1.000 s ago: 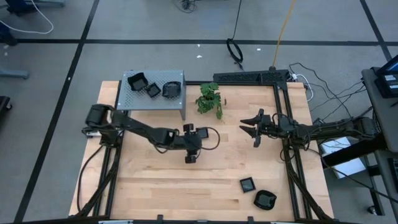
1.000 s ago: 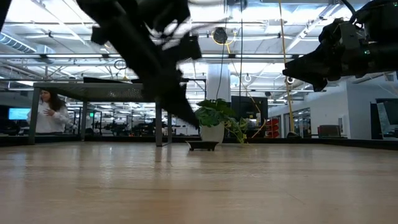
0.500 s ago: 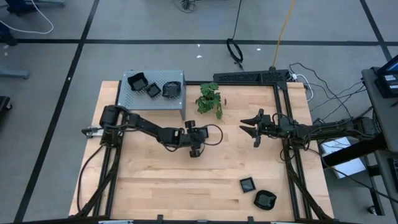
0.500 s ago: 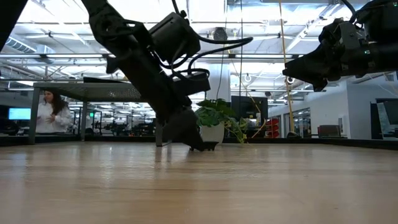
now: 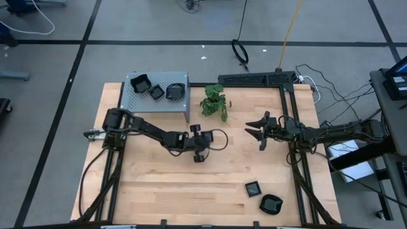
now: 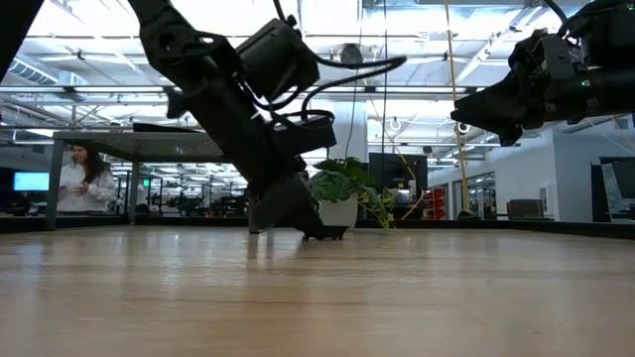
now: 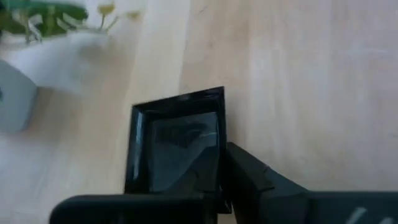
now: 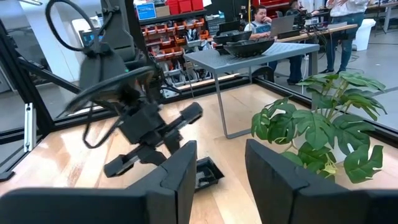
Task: Pick & Place Mini shaped plates
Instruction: Stack the square plate on top of the square plate on the shelf
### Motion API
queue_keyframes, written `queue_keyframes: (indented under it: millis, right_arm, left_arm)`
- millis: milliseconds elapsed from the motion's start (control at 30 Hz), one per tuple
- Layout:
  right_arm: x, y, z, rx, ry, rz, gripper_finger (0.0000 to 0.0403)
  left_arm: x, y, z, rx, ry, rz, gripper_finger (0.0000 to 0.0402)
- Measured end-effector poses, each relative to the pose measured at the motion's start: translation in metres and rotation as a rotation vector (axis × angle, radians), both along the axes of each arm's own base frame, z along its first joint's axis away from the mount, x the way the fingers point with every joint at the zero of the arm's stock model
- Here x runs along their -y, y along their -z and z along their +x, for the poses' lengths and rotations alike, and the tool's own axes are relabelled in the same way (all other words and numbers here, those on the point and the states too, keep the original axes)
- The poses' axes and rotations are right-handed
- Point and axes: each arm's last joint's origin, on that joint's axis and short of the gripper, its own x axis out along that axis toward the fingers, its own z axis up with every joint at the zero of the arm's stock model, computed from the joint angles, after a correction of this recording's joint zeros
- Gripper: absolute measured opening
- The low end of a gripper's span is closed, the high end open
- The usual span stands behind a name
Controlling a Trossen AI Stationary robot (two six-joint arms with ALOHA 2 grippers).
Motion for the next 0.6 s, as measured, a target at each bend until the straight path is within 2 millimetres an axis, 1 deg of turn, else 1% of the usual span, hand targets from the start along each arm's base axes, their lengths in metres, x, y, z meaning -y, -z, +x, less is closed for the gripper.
queue_keyframes:
  millis: [133,233,300,467,600]
  right_arm:
    - [0.000,0.000,0.000,-0.002,0.000,0.000,0.0128]
    - [0.000,0.001,0.000,-0.010,0.000,0.001,0.0128]
    - [0.000,0.002,0.000,-0.021,0.000,0.001,0.0128]
    - [0.000,0.004,0.000,-0.041,0.000,0.002,0.0128]
    - [0.000,0.006,0.000,-0.060,0.000,0.003,0.0128]
  left_arm:
    - [0.010,-0.010,-0.001,0.016,0.040,0.059,0.0025]
    - [0.016,-0.026,-0.003,0.062,0.053,0.067,0.0009]
    - [0.020,-0.038,-0.005,0.097,0.055,0.072,0.0006]
    - [0.025,-0.082,-0.014,0.222,0.011,0.144,0.0021]
    - [0.020,-0.121,-0.029,0.305,-0.096,0.245,0.0008]
